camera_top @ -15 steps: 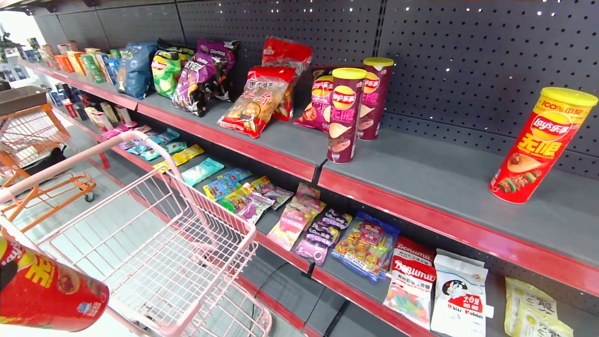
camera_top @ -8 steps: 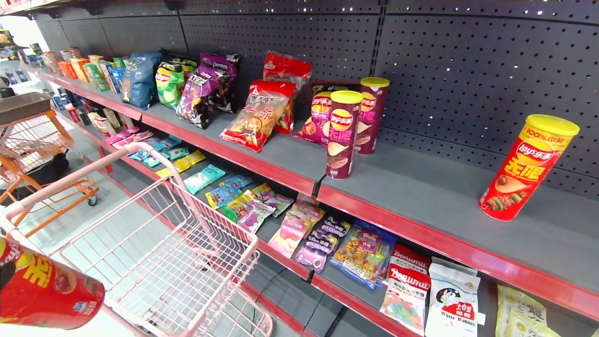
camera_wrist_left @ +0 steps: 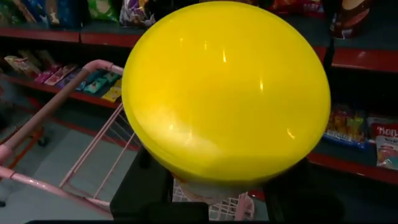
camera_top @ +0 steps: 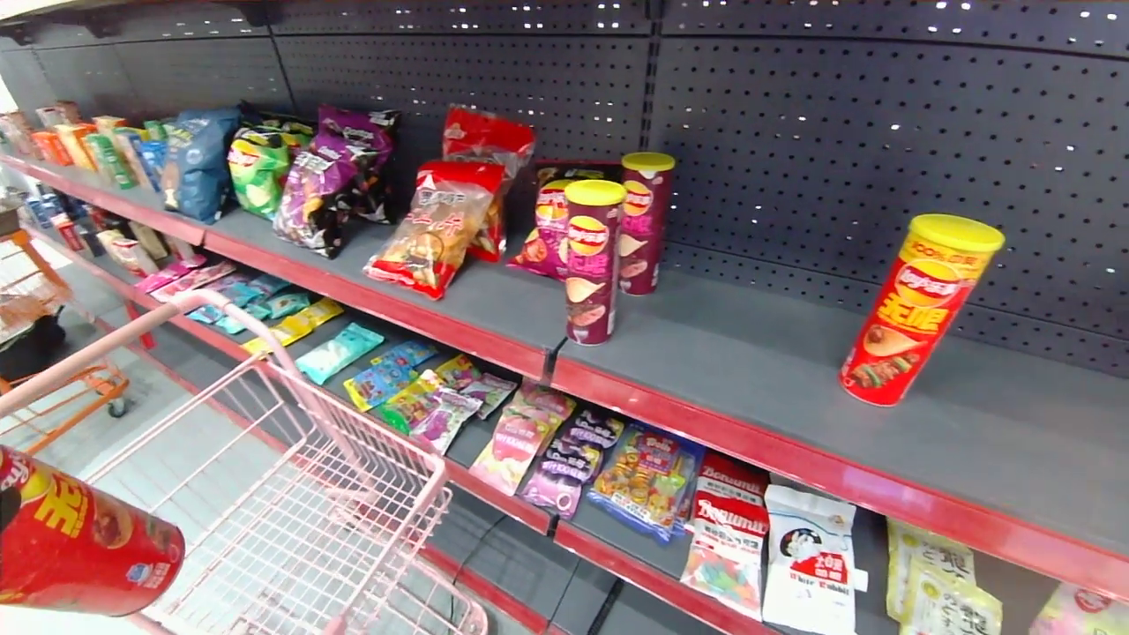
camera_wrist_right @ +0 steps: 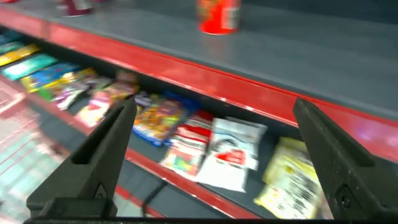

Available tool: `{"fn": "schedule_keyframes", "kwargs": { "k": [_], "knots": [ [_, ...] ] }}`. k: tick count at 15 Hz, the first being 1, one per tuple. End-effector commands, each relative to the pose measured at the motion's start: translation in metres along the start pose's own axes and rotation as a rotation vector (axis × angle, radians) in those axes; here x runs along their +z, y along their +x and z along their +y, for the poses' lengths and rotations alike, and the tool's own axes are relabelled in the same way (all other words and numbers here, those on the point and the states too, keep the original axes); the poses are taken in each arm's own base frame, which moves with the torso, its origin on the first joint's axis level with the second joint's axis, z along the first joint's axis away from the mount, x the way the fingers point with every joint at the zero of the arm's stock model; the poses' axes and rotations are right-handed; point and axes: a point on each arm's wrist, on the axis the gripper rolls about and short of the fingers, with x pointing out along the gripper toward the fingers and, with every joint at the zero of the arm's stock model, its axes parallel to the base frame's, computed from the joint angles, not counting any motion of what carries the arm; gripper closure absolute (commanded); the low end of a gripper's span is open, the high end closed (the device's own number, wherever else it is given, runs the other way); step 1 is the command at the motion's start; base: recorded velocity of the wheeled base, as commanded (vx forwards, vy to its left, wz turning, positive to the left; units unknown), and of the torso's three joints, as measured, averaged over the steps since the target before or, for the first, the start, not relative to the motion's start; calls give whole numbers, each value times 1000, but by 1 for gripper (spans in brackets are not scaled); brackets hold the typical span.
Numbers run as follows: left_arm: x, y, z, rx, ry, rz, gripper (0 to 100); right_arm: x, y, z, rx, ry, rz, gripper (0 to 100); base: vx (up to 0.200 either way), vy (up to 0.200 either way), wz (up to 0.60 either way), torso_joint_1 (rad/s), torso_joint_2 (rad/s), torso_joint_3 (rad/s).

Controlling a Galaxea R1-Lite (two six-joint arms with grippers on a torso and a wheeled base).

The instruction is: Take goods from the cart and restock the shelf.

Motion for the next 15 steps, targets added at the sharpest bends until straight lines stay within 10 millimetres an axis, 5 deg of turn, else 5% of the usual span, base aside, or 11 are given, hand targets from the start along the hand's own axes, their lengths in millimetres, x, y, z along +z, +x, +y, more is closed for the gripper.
{"fn": "schedule_keyframes", "kwargs": {
  "k": [1, 5, 10, 15],
  "knots": [
    [-1, 2, 0, 0, 2, 11, 100, 0, 0, 0, 1, 0, 1, 0, 0, 0, -600, 17, 2, -7],
    [3, 4, 3, 92, 72, 26, 100, 0, 0, 0, 1, -1, 0, 0, 0, 0, -600, 5, 1, 1],
    [1, -2, 3, 113, 107, 9, 100, 0, 0, 0, 1, -3, 0, 0, 0, 0, 0, 0, 0, 0],
    [0, -3, 2, 105, 128, 7, 100, 0, 0, 0, 2, -4, 1, 0, 200, 0, 0, -1, 2, 3]
  ]
}}
